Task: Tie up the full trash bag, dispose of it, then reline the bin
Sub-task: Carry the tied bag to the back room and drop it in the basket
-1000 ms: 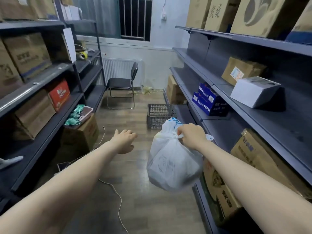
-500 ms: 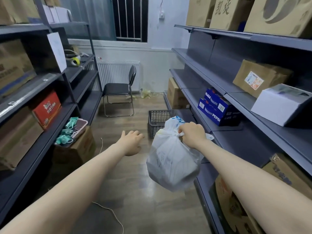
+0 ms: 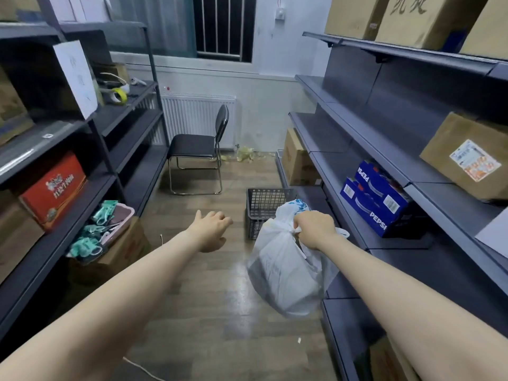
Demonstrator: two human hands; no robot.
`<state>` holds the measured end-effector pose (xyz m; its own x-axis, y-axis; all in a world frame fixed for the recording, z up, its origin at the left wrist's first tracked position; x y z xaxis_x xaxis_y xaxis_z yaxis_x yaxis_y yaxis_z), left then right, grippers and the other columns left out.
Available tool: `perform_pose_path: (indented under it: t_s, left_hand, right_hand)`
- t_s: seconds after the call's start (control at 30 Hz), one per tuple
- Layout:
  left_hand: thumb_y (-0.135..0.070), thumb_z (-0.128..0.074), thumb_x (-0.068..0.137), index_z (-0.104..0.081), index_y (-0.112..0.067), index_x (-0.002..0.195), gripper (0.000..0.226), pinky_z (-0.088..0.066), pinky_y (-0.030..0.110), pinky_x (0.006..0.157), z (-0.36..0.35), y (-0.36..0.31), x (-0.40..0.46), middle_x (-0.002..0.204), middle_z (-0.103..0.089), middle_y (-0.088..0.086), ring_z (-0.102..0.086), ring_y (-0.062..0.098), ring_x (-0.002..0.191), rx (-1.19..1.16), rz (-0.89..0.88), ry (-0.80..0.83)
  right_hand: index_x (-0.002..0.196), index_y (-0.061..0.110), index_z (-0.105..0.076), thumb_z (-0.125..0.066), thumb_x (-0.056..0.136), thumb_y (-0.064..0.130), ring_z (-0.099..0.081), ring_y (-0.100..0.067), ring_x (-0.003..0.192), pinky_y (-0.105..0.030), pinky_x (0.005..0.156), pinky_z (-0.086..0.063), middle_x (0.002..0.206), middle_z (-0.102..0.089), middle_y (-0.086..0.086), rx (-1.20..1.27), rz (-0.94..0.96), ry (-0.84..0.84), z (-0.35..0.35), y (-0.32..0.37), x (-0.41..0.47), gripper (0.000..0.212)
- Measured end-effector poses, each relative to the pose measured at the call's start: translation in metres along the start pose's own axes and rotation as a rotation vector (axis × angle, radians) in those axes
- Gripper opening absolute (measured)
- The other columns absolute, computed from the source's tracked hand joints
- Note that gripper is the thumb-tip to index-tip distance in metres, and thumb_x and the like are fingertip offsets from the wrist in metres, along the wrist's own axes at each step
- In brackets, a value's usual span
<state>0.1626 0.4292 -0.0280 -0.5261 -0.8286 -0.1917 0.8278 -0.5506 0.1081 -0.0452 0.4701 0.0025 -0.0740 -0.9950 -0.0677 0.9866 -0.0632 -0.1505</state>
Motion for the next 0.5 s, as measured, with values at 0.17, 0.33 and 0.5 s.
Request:
perform_pose_path:
  t_s: [0.17, 0.33, 0.5]
  left_hand:
    - [-0.027, -0.047, 0.092, -0.034, -0.018, 0.138, 0.048, -0.027, 0.053, 0.108, 0.010, 0.043, 0.070, 0.138, -0.038, 0.006, -0.033, 0.025, 0.132, 0.007, -0.005, -0.014]
    - [-0.028, -0.047, 0.093, -0.033, -0.018, 0.139, 0.050, -0.026, 0.052, 0.108, 0.027, 0.086, 0.142, 0.140, -0.037, 0.006, -0.033, 0.026, 0.132, 0.030, -0.032, -0.016]
    - [-0.027, -0.046, 0.093, -0.032, -0.018, 0.140, 0.050, -0.025, 0.052, 0.108, 0.037, 0.110, 0.208, 0.141, -0.036, 0.007, -0.032, 0.026, 0.133, 0.043, -0.054, 0.021]
  right_hand:
    - [0.112, 0.019, -0.059, -0.049, 0.090, 0.019, -0.057, -0.023, 0.106, -0.031, 0.081, -0.044, 0.114, -0.063, -0.003, 0.000, -0.044, 0.020, -0.002, -0.007, 0.071, 0.024]
    - [0.111, 0.018, -0.060, -0.049, 0.088, 0.015, -0.058, -0.024, 0.104, -0.032, 0.080, -0.044, 0.112, -0.063, -0.003, 0.034, -0.131, 0.012, 0.005, -0.019, 0.144, 0.026]
    - [0.112, 0.018, -0.061, -0.048, 0.090, 0.013, -0.060, -0.023, 0.100, -0.030, 0.078, -0.048, 0.111, -0.064, -0.003, 0.043, -0.154, 0.020, 0.009, -0.030, 0.216, 0.026]
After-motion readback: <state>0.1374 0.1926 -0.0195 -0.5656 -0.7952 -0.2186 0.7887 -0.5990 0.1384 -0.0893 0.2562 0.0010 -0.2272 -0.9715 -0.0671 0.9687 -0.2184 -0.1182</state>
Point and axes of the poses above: each hand's wrist, its own x-axis towards the middle knuckle, its own z-axis out of the back of the hand, y = z × x, the point moved 8 cm from there along x, towards the middle knuckle
